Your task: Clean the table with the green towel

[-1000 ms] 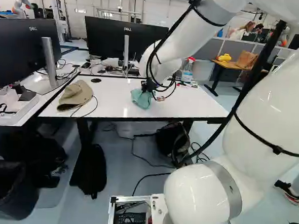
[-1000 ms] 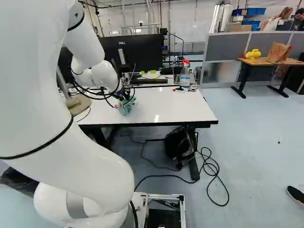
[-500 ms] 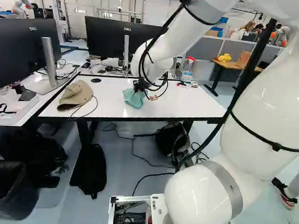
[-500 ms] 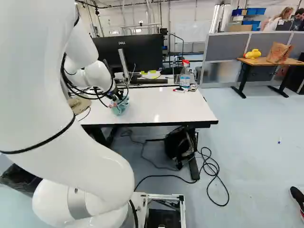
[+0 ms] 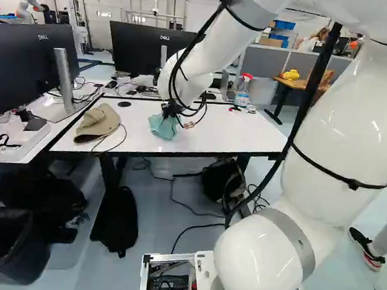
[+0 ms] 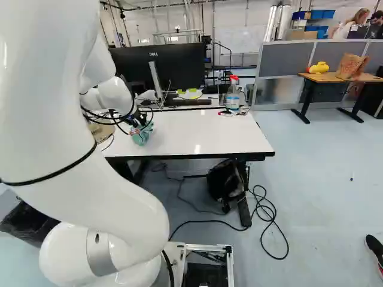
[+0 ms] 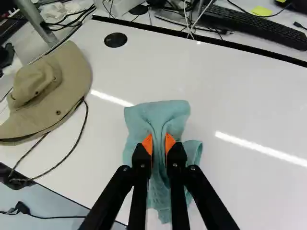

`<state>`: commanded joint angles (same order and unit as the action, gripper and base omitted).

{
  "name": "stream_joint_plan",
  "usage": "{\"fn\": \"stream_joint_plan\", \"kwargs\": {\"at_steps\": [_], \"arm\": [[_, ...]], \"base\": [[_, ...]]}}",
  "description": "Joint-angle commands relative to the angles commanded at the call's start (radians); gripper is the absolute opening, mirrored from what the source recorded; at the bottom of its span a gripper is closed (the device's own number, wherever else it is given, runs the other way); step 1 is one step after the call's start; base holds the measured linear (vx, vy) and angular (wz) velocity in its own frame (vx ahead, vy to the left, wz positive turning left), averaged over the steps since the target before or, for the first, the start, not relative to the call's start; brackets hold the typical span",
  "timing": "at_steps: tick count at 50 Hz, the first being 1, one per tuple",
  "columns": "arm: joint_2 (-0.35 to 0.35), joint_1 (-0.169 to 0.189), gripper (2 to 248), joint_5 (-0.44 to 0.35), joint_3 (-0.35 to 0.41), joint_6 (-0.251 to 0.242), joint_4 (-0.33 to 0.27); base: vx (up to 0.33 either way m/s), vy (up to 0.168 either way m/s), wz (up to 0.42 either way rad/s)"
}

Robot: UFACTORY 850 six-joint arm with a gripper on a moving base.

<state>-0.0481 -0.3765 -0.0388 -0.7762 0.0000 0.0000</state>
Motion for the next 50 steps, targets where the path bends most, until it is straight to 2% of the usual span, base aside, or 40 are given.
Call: {"fn": "stream_joint_plan", "kwargs": {"at_steps": [12, 23, 50], "arm": [[-0.005, -0.034, 50, 0.000, -0.005, 0.000, 0.000], [-0.015, -0.034, 50, 0.000, -0.006, 0.000, 0.000], [-0.091, -0.034, 50, 0.000, -0.019, 0.000, 0.000]], "base": [[0.000, 0.000, 0.000], [0.000, 0.000, 0.000], [0.000, 0.000, 0.000]]}}
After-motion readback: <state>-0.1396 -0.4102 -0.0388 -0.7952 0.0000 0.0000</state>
